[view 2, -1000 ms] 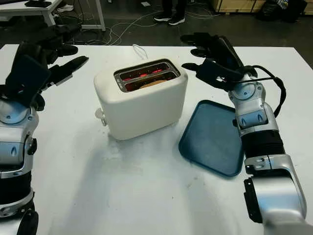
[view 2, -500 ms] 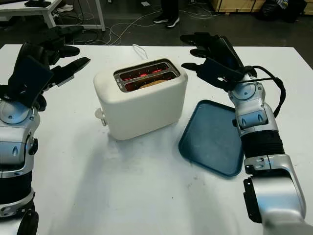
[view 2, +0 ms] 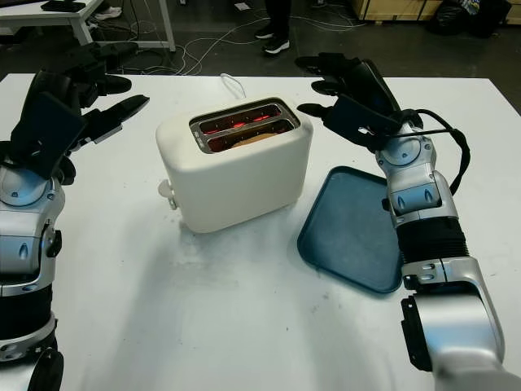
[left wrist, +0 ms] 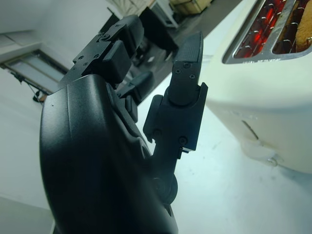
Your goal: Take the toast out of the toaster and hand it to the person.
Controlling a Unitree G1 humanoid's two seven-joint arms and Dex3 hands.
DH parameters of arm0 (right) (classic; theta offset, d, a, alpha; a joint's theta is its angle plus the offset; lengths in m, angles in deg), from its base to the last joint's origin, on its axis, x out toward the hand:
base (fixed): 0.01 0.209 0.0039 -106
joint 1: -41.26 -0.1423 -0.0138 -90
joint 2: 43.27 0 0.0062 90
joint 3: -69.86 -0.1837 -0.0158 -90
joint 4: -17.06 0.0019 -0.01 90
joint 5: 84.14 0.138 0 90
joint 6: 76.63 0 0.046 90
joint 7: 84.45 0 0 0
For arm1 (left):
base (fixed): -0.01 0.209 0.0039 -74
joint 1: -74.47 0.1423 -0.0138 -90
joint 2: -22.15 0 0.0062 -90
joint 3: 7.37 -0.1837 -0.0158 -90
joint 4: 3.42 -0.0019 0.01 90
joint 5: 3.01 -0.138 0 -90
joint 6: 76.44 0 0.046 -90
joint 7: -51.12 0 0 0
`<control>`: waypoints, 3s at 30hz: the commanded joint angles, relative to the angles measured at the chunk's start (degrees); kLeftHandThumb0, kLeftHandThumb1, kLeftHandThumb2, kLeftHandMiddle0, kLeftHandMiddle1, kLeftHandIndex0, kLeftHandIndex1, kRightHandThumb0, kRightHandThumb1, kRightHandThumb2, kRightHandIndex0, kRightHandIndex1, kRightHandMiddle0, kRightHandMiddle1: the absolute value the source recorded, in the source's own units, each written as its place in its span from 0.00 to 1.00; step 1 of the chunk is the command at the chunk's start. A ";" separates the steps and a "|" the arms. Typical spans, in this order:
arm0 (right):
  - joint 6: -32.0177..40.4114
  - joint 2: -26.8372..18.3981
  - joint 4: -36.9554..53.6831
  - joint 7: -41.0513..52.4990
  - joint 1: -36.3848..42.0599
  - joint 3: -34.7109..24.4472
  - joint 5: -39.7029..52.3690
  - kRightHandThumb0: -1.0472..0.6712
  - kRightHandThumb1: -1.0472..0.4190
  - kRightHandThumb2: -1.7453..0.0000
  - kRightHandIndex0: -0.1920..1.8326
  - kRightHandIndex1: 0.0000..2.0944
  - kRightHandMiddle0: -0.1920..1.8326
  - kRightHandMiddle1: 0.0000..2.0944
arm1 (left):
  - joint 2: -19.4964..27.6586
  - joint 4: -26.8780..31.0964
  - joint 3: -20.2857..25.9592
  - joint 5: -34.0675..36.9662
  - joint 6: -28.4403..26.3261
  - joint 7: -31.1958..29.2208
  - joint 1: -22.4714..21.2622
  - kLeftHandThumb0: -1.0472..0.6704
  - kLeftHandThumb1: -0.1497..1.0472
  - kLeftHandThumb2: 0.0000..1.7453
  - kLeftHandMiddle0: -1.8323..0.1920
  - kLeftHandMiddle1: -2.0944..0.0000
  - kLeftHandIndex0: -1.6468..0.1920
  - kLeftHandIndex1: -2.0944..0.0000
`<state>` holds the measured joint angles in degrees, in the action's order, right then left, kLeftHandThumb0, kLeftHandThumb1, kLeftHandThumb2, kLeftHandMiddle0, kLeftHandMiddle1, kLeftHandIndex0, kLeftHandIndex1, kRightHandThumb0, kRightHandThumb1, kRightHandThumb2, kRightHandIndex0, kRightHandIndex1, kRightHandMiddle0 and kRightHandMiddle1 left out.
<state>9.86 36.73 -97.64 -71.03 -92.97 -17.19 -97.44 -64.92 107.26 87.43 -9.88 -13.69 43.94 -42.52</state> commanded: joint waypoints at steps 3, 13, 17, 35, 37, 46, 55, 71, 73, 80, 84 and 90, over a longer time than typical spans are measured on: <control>0.14 0.00 0.64 -0.16 0.93 -0.15 0.11 0.42 0.09 1.00 0.43 0.00 0.40 0.00 | 0.65 0.57 -0.16 -0.41 -0.31 -0.21 -1.00 0.38 0.89 0.02 0.84 0.51 0.62 0.90; 0.40 0.15 0.60 -0.23 0.83 -0.06 0.02 0.41 0.09 1.00 0.43 0.00 0.40 0.00 | 0.37 0.48 0.03 -0.06 0.22 -0.30 -0.90 0.38 0.89 0.02 0.84 0.51 0.63 0.89; 0.18 0.16 0.21 0.05 0.56 -0.15 0.35 0.41 0.09 1.00 0.43 0.00 0.40 0.00 | 0.43 0.09 0.23 0.11 0.94 -0.29 -0.73 0.38 0.89 0.02 0.84 0.51 0.63 0.88; 0.42 0.09 0.37 -0.27 1.02 -0.28 0.21 0.39 0.09 1.00 0.43 0.00 0.40 0.00 | 0.19 0.27 0.19 0.21 0.81 -0.33 -0.31 0.40 0.89 0.03 0.84 0.50 0.65 0.85; 0.40 0.16 0.40 -0.39 1.09 -0.31 0.23 0.40 0.09 1.00 0.43 0.00 0.40 0.00 | 0.33 0.28 0.05 -0.01 1.12 -0.35 -0.13 0.39 0.89 0.04 0.83 0.50 0.65 0.85; 0.38 0.47 0.13 0.06 1.14 -0.50 0.95 0.41 0.09 1.00 0.42 0.00 0.40 0.00 | -0.10 0.06 0.01 0.17 2.05 -0.19 0.33 0.41 0.89 0.05 0.82 0.51 0.65 0.83; 0.07 0.44 0.30 -0.41 1.13 -0.49 0.76 0.42 0.09 1.00 0.43 0.00 0.40 0.00 | 0.09 0.08 0.01 0.33 1.83 -0.55 0.17 0.43 0.88 0.06 0.83 0.51 0.66 0.82; 0.58 0.31 0.51 -0.36 0.83 -0.12 0.24 0.41 0.10 1.00 0.44 0.01 0.41 0.00 | 0.10 -0.20 -0.06 0.36 1.77 -0.55 -0.54 0.43 0.87 0.07 0.82 0.50 0.67 0.79; 0.41 0.21 0.34 -0.33 0.77 -0.02 0.07 0.42 0.10 1.00 0.44 0.01 0.41 0.00 | 0.02 0.08 -0.05 0.37 1.19 -0.46 -0.57 0.44 0.87 0.07 0.82 0.50 0.67 0.79; -0.53 -0.04 -0.06 -0.36 0.85 0.02 -0.26 0.42 0.10 1.00 0.46 0.02 0.43 0.01 | 0.19 -0.09 0.06 0.46 1.88 -0.57 -0.34 0.44 0.86 0.08 0.83 0.50 0.68 0.78; 0.13 -0.14 0.39 -0.13 0.87 0.11 -0.41 0.42 0.10 1.00 0.46 0.01 0.43 0.01 | 0.25 -0.21 0.11 0.61 2.10 -0.73 -0.36 0.44 0.86 0.09 0.83 0.50 0.69 0.77; 0.80 0.24 0.85 0.06 1.01 -0.26 -0.05 0.42 0.10 1.00 0.46 0.01 0.43 0.01 | 0.05 -0.08 0.30 0.91 1.74 -0.64 -0.32 0.43 0.85 0.09 0.83 0.50 0.70 0.76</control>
<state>9.87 37.00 -97.58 -71.03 -92.26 -17.14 -97.98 -65.09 107.13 87.44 -9.35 -12.48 43.57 -42.45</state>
